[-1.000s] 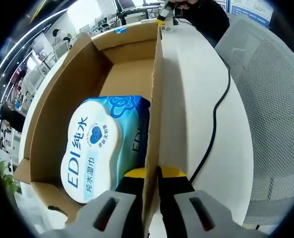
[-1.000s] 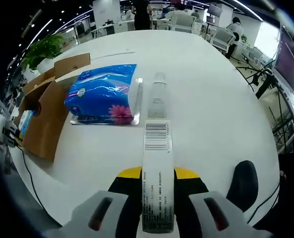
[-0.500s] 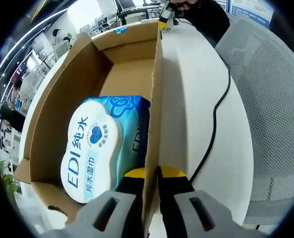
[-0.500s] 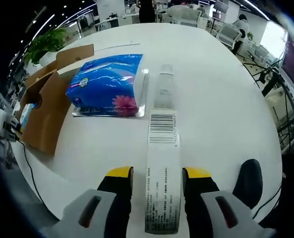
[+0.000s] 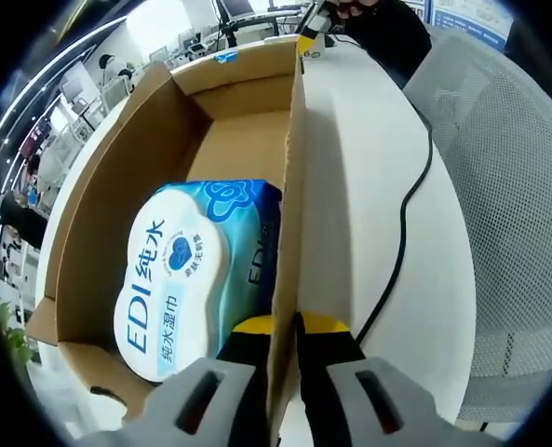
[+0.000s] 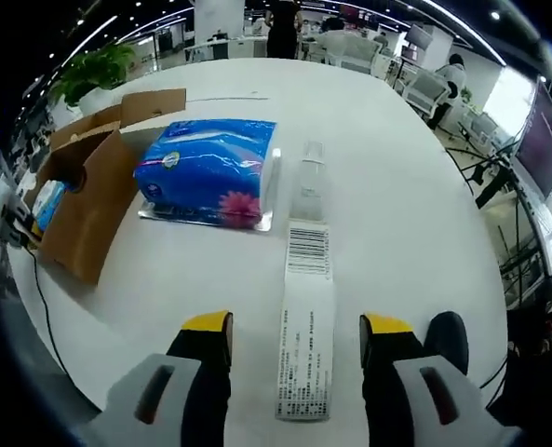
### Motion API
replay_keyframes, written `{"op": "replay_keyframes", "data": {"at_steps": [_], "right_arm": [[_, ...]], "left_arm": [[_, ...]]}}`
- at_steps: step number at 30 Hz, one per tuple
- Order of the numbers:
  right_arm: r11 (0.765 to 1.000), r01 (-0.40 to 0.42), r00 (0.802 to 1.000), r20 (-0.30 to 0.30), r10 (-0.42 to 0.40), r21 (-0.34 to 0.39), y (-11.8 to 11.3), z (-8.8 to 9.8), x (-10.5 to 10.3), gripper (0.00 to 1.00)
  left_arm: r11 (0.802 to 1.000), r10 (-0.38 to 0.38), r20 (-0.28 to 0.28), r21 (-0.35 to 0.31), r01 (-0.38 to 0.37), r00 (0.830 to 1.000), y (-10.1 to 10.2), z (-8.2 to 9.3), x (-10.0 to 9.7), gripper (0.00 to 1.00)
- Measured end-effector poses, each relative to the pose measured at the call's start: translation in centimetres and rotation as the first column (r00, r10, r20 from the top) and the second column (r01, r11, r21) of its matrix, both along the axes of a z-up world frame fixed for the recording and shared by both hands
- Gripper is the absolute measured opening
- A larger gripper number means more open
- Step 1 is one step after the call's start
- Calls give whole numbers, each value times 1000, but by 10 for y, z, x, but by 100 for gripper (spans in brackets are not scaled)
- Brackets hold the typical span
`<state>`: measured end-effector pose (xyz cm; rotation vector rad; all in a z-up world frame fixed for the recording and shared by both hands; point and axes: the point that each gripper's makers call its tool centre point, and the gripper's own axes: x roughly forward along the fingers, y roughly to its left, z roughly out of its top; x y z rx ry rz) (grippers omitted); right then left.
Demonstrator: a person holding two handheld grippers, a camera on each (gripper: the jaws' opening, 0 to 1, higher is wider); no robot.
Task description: Operate the shoe box by opening the lid, removing the specified soft item, and placing it in the target area until the item is outside and the box remains undamaged.
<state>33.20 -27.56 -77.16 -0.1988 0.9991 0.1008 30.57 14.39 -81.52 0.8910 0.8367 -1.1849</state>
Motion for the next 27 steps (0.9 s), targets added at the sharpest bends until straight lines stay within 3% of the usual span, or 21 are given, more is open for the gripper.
{"op": "replay_keyframes", "data": {"at_steps": [9,20,22,27], "right_arm": [[998,-59,997,39,61,-38,6,11,4,54],[994,-76,993,85,83,-78,8,31,-3,63],[992,-83,991,97,93,-98,9,38,-5,63],[961,-145,977,119,177,-236,-2,54,-2,63]], "left_arm": [[1000,-1,0,0,1,1000,0,0,-1,4],[1000,-10,7,0,10,1000,1,0,-1,4],[1000,-8,5,0,8,1000,1,0,-1,4],[1000,-5,2,1,5,1000,1,1,-1,4]]}}
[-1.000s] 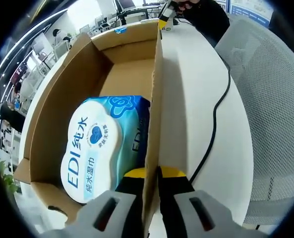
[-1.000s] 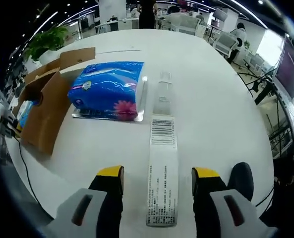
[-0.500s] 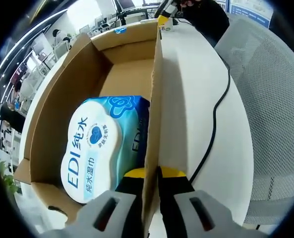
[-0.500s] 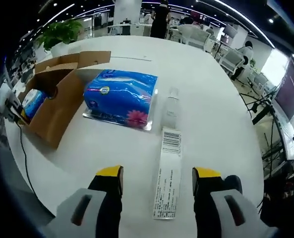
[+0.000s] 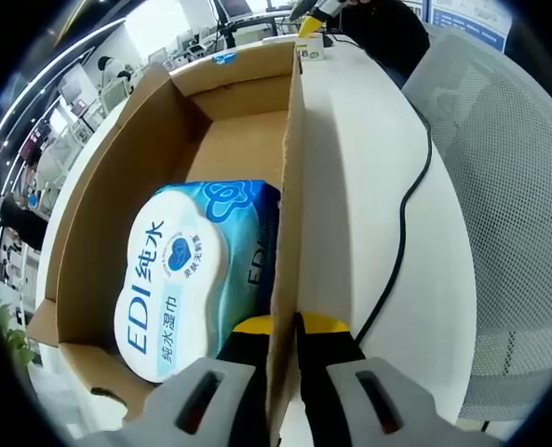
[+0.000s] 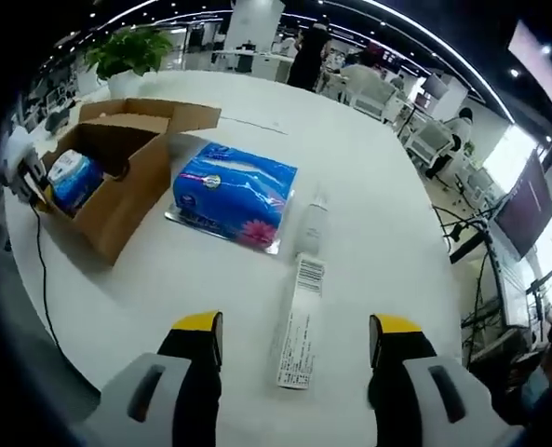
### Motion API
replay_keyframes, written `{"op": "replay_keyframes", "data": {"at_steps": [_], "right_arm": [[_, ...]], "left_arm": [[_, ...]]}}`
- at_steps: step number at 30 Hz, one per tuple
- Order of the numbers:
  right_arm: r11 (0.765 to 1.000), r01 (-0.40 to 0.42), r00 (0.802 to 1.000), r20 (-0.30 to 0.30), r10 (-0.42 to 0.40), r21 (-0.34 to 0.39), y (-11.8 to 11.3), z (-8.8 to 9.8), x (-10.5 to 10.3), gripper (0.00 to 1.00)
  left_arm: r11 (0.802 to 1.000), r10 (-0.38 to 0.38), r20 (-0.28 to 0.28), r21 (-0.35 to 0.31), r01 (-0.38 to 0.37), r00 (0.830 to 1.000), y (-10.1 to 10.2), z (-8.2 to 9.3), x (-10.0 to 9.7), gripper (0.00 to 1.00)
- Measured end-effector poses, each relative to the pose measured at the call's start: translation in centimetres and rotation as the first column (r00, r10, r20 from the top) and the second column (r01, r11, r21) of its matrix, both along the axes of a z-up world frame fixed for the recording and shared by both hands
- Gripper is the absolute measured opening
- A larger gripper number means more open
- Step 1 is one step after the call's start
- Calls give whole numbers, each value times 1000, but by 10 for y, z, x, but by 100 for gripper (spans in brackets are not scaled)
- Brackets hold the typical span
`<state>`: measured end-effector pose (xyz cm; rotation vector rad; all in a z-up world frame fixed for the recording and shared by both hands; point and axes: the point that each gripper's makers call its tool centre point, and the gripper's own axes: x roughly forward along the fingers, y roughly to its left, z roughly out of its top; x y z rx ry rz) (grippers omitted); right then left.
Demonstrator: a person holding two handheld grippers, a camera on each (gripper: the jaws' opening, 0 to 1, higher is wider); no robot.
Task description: Operate the shoe box by opening the lid, removing the specified soft item, and placing it in the target area until the item is outside and the box remains undamaged.
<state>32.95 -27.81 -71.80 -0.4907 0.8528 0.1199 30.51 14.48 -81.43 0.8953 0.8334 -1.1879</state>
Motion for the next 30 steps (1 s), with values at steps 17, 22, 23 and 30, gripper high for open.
{"op": "replay_keyframes", "data": {"at_steps": [17,22,23,30], "right_arm": [[983,-169,984,35,172,-77,47,31,-1,58],[949,-300,952,40,305,-100,73,40,2,58],[933,-346,935,46,352,-101,82,41,3,58],[864,-489,871,-12,491,-124,111,41,-4,56]], "left_arm": [[1000,0,1,0,0,1000,0,0,1,4],[1000,-1,1,0,1,1000,0,0,1,4],[1000,-1,2,-1,1,1000,0,-1,1,4],[1000,-1,2,-1,1,1000,1,0,1,4]]}}
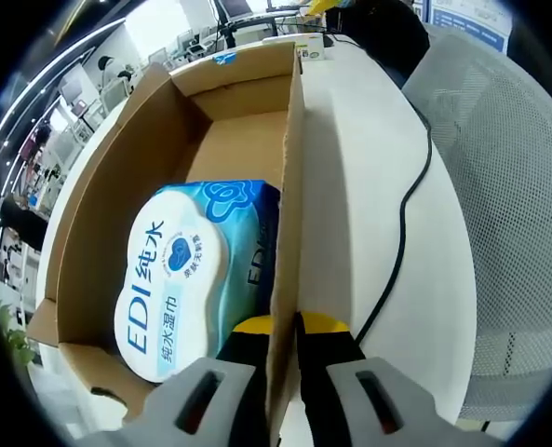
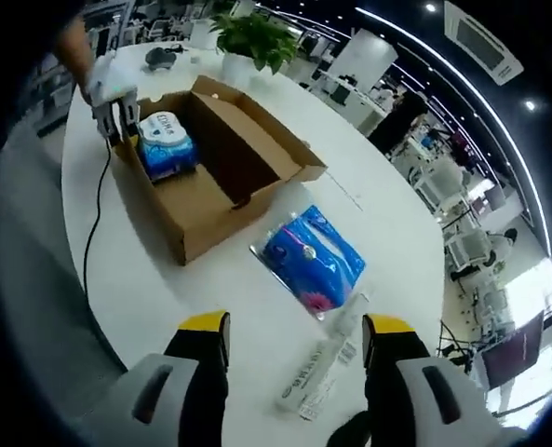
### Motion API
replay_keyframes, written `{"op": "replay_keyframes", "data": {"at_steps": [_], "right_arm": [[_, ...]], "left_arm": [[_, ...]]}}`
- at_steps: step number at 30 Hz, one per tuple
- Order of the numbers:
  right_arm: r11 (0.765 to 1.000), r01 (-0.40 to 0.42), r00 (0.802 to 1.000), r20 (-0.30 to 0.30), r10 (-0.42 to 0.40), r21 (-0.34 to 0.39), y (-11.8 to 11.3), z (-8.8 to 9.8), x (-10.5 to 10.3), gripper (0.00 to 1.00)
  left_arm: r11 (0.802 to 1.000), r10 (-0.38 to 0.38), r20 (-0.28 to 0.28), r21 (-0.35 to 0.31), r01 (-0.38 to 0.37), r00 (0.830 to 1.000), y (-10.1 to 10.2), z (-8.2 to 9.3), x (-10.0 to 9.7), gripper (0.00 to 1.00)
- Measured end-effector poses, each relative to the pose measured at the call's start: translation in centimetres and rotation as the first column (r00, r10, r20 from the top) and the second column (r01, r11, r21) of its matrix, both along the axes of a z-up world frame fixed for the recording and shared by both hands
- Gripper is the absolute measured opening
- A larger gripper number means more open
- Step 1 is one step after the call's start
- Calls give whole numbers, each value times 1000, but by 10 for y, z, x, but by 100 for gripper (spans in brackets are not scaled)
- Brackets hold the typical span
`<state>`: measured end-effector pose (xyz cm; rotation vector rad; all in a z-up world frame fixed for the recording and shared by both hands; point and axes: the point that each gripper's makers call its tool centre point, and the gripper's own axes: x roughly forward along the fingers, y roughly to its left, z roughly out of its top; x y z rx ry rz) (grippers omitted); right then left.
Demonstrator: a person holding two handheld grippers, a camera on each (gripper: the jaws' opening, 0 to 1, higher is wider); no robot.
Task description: Operate the shoe box by opening the lid, removing the specified soft item, and placing it in the target area until the item is outside and the box remains undamaged.
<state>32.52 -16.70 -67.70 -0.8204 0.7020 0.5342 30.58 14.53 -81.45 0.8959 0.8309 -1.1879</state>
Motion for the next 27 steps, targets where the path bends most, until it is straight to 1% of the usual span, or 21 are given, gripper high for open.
{"op": "replay_keyframes", "data": {"at_steps": [6,7,9,11,13,15,20,23,24,27], "right_arm": [[996,-84,996,-6,84,18,22,8,0,57],[993,-114,993,-13,114,28,29,9,-1,57],[989,-138,990,-13,139,45,37,11,-2,61],[986,-155,987,-24,156,62,44,11,-4,61],[983,-168,985,-29,171,73,50,13,-6,61],[978,-184,982,-31,188,103,57,17,-7,62],[971,-187,980,-33,194,148,69,26,-4,62],[966,-215,975,-33,222,146,75,29,-5,59],[961,-224,973,-22,230,162,79,32,-5,58],[960,-212,976,-19,219,184,82,36,-3,56]], "left_arm": [[1000,-1,2,0,1,1000,0,0,0,4],[1000,-2,2,0,2,1000,0,0,0,4],[1000,-1,2,0,1,1000,0,0,0,4],[1000,-2,3,0,2,1000,0,0,0,4],[1000,-4,4,-1,4,1000,0,0,0,4],[1000,-5,5,-1,5,1000,0,0,0,4],[1000,-5,5,-1,5,1000,-1,0,0,4],[1000,-4,4,-1,4,1000,0,0,0,4],[1000,-5,5,-1,5,1000,0,0,0,4],[1000,-7,6,-2,7,1000,0,0,-1,4]]}}
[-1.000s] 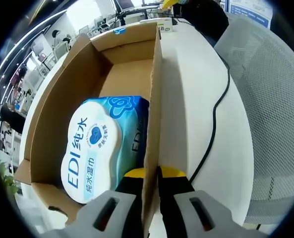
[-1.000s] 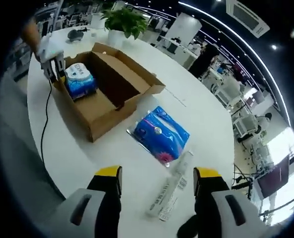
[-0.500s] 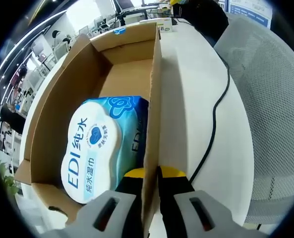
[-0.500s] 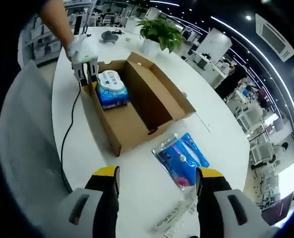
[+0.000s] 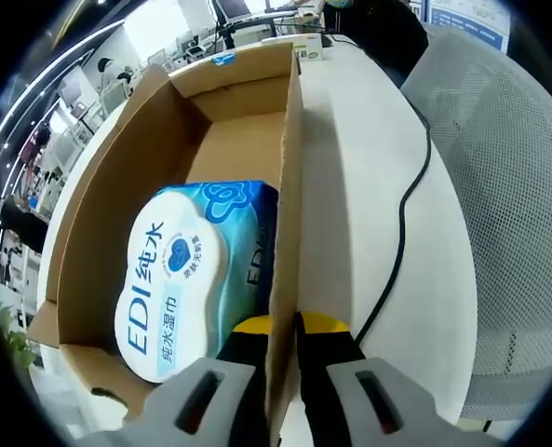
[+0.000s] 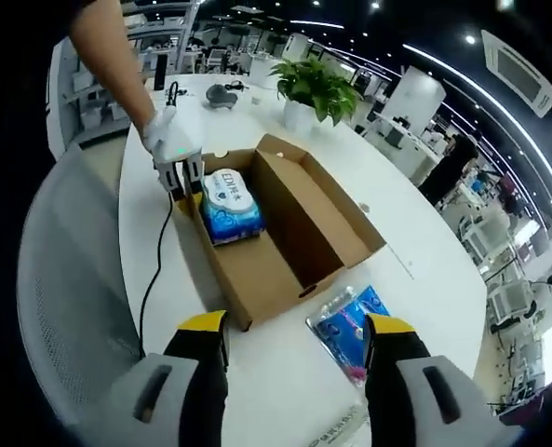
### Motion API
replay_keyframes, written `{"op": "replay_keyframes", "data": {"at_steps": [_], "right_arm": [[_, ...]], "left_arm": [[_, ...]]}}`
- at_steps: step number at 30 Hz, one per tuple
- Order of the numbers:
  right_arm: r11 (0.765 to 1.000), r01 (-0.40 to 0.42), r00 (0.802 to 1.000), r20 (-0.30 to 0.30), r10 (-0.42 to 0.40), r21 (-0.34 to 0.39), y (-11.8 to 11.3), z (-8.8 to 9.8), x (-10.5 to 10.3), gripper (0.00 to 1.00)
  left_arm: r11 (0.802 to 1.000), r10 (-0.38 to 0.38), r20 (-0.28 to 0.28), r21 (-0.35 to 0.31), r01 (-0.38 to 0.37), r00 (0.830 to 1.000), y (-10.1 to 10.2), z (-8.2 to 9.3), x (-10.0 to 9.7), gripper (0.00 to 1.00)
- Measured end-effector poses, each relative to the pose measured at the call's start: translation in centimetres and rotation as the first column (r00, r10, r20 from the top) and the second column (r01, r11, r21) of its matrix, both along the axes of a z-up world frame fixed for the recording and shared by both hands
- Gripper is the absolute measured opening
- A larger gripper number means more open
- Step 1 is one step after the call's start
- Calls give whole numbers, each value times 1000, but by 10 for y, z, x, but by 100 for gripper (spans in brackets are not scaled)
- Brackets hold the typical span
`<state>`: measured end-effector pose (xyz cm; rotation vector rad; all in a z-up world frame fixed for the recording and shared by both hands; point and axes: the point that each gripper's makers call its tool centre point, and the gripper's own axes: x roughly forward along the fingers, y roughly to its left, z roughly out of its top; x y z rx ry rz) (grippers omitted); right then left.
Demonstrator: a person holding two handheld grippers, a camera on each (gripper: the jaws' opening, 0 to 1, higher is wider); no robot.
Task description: Operate the shoe box by opening the lid, removing the specified soft item, and placing it in the target area until the item is outside and the box remains undamaged.
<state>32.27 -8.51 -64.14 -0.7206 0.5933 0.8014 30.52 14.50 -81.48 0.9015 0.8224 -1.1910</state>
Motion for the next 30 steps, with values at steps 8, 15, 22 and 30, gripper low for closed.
{"op": "replay_keyframes", "data": {"at_steps": [8,15,22,30], "right_arm": [[999,-28,1000,10,28,-42,3,-2,2,48],[998,-69,997,-31,69,-1,22,-5,-1,49],[995,-100,994,-33,100,-7,36,-6,4,49],[991,-117,993,-30,115,-69,34,-12,8,46]], "left_arm": [[1000,0,0,0,0,1000,0,0,0,4],[1000,0,-2,0,0,1000,-1,0,0,4],[1000,2,-2,0,-2,1000,0,0,0,4],[1000,4,-4,0,-4,1000,0,0,0,4]]}}
